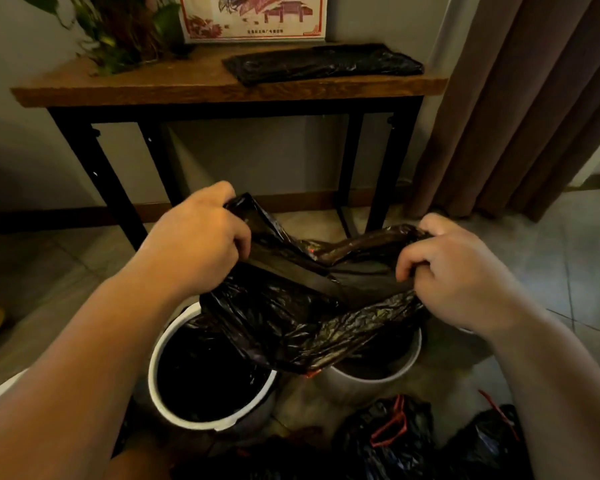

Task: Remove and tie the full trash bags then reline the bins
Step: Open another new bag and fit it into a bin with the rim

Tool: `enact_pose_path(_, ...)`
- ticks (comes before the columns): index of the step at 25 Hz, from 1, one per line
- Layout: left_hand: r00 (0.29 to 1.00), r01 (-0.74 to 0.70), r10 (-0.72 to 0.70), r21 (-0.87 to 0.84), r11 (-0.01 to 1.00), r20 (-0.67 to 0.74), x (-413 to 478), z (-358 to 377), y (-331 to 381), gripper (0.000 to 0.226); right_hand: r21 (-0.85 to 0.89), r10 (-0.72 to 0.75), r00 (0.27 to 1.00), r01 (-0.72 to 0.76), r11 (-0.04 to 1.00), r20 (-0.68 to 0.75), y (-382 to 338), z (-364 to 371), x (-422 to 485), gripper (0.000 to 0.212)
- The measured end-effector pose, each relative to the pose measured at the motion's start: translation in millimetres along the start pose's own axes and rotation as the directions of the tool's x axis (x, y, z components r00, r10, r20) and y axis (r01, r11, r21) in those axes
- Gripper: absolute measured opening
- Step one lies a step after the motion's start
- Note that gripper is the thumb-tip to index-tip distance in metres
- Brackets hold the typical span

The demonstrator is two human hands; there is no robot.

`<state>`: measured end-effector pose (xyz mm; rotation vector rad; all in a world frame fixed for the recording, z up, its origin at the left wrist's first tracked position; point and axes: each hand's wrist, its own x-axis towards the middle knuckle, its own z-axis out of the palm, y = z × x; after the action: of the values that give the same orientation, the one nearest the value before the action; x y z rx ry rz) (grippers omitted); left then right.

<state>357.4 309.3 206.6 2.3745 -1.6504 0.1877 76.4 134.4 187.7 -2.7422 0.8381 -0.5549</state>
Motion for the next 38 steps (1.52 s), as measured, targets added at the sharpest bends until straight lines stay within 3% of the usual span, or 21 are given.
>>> enact_pose_path(3, 0.999, -0.034, 0.034, 0.039, 0.999, 0.01, -12, 13, -1, 0.021, -0.072, 0.06, 0.99, -0.051, 0.996, 0.126, -8, 0, -4, 0.009)
enact_pose_path(5, 0.999, -0.035, 0.035, 0.075, 0.997, 0.003, -18, 20, -2, 0.028, -0.227, 0.123, 0.982, -0.088, 0.97, 0.145, -8, 3, -6, 0.031)
enact_pose_path(6, 0.999, -0.028, 0.026, 0.091, 0.995, 0.025, -21, 24, -3, 0.032, -0.261, 0.129, 0.985, -0.096, 0.961, 0.113, -8, 4, -6, 0.03)
enact_pose_path(10, 0.991, 0.009, -0.026, 0.123, 0.992, 0.135, -27, 33, -10, 0.024, -0.206, 0.094, 0.991, -0.072, 0.976, 0.099, -7, 7, -11, 0.02)
enact_pose_path(14, 0.98, -0.023, -0.013, 0.179, 0.984, 0.198, -32, 45, -15, 0.027, -0.171, 0.066, 0.973, -0.028, 0.985, 0.222, -7, 11, -11, 0.035)
enact_pose_path(18, 0.981, 0.086, -0.142, 0.357, 0.93, 0.133, -42, 49, 3, 0.041, -0.359, 0.027, 1.0, -0.026, 0.933, -0.001, -19, 25, -12, 0.027)
enact_pose_path(22, 0.953, 0.047, -0.188, 0.498, 0.866, 0.237, -52, 66, 23, 0.02, -0.305, 0.014, 0.995, -0.043, 0.951, -0.096, -20, 23, -5, 0.016)
enact_pose_path(24, 0.945, 0.116, -0.248, 0.488, 0.865, 0.214, -57, 71, 24, 0.018, -0.331, 0.02, 0.998, -0.036, 0.943, -0.054, -17, 23, -4, 0.026)
enact_pose_path(27, 0.941, 0.21, -0.301, 0.43, 0.878, 0.156, -60, 72, 23, 0.024, -0.311, 0.075, 0.997, -0.081, 0.947, -0.031, -14, 25, -8, 0.019)
enact_pose_path(30, 0.938, 0.209, -0.299, 0.402, 0.891, 0.177, -62, 78, 21, 0.036, -0.32, 0.117, 0.993, -0.108, 0.941, 0.009, -13, 31, -11, 0.023)
enact_pose_path(33, 0.959, 0.194, -0.257, 0.377, 0.906, 0.123, -63, 81, 22, 0.051, -0.343, 0.041, 0.994, -0.074, 0.936, -0.103, -20, 35, -11, 0.019)
enact_pose_path(36, 0.983, 0.181, -0.186, 0.228, 0.957, 0.002, -58, 78, 27, 0.022, -0.339, -0.013, 0.967, -0.077, 0.938, -0.254, -26, 32, -13, 0.016)
enact_pose_path(38, 0.99, 0.139, -0.136, 0.163, 0.977, -0.028, -54, 79, 27, 0.012, -0.326, -0.061, 0.963, -0.029, 0.945, -0.264, -24, 27, -13, 0.01)
